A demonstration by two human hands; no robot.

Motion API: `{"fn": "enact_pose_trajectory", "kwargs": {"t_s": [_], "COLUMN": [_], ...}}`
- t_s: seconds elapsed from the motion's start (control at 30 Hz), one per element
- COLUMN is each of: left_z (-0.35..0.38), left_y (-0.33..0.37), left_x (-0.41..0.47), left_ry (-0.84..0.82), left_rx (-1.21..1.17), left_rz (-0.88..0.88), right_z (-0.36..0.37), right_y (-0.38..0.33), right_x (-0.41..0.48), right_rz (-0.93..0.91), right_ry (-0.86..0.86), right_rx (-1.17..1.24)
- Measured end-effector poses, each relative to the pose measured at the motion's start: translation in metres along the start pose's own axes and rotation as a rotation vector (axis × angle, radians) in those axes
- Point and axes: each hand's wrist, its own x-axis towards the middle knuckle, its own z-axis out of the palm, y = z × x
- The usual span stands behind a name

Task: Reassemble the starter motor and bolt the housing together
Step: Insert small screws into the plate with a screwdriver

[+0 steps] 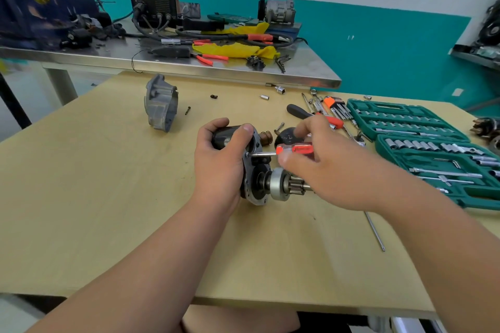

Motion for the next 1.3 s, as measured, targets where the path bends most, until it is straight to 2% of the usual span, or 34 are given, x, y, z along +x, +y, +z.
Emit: {"fn": "enact_pose_trajectory", "kwargs": {"t_s": [0.07,0.17,0.27,0.43,0.57,0.67,0.73,0.8,0.87,0.93,1.07,1.23,1.3], "left_z": [0.0,-0.001,-0.003,-0.002,-0.003,-0.005,-0.006,-0.006,-0.006,-0.005,-0.005,-0.006,-0.006], "left_y": [0.0,0.0,0.001,0.001,0.0,0.0,0.001,0.001,0.001,0.001,0.0,0.0,0.002], "left_x": [0.001,0.002,0.004,0.004,0.005,0.006,0.006,0.007,0.007,0.006,0.006,0.006,0.006], "left_ry": [0.012,0.042,0.053,0.064,0.076,0.086,0.096,0.098,0.088,0.082,0.104,0.163,0.17], "left_rx": [0.0,0.024,0.032,0.035,0.047,0.061,0.061,0.06,0.071,0.094,0.113,0.083,0.09], "left_rz": [0.001,0.004,0.001,0.006,-0.001,-0.015,-0.022,-0.023,-0.022,-0.021,-0.015,-0.047,-0.045], "right_z": [-0.007,-0.004,0.006,-0.008,0.0,0.005,0.0,-0.006,-0.009,-0.011,-0.009,0.001,0.0], "right_y": [0.005,-0.001,-0.009,0.003,-0.005,-0.009,-0.007,-0.005,-0.006,-0.009,-0.014,-0.025,-0.026], "right_x": [-0.001,0.0,0.002,0.002,0.005,0.014,0.016,0.014,0.014,0.018,0.024,0.028,0.025], "right_rz": [-0.022,-0.075,-0.022,-0.011,-0.047,-0.041,-0.096,-0.221,-0.358,-0.432,-0.333,-0.004,0.013], "right_ry": [-0.081,0.055,0.147,-0.134,0.045,0.071,0.005,-0.048,-0.003,0.054,-0.007,-0.073,-0.081], "right_rx": [0.027,-0.079,-0.116,0.005,-0.058,-0.11,-0.069,-0.18,-0.366,-0.417,-0.192,0.23,0.23]}}
